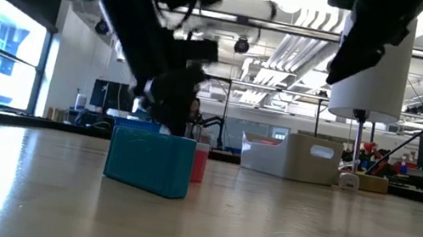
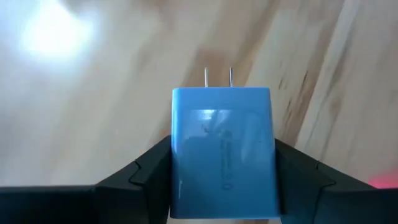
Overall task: Pick & Place Office items
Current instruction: Put the light purple charger adapter into the white bin
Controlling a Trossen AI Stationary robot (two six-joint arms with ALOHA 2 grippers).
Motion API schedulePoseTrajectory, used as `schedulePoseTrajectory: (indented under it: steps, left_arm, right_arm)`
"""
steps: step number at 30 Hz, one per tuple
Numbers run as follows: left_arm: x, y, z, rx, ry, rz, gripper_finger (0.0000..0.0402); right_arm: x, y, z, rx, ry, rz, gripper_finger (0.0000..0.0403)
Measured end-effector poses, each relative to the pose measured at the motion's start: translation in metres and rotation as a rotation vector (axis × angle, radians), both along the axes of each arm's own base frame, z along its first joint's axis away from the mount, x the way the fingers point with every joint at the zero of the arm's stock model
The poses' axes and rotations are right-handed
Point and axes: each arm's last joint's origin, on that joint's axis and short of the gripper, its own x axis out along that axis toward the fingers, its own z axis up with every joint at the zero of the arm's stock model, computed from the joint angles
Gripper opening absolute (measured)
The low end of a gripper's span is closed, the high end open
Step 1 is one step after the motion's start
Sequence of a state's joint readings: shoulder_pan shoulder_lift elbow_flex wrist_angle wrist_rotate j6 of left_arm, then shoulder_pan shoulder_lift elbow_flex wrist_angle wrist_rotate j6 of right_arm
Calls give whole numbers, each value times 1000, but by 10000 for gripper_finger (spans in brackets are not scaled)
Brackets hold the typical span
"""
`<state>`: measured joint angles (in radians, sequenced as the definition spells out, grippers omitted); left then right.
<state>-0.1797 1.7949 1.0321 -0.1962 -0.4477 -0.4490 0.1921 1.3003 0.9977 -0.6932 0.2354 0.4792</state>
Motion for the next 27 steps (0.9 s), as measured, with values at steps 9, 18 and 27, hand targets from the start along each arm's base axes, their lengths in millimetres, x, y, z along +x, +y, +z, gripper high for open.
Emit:
schedulePoseTrajectory:
  steps: [9, 18, 27]
  left_arm:
    - [-12, -15, 44, 324, -67, -75, 198]
    - [-17, -35, 57, 490, -80, -173, 198]
    - [-15, -52, 66, 672, -110, -209, 198]
  right_arm:
    - [0, 28, -25, 99, -147, -19, 252]
    - [-1, 32, -60, 225, -594, -27, 252]
    - [-8, 22, -68, 357, -765, -118, 252]
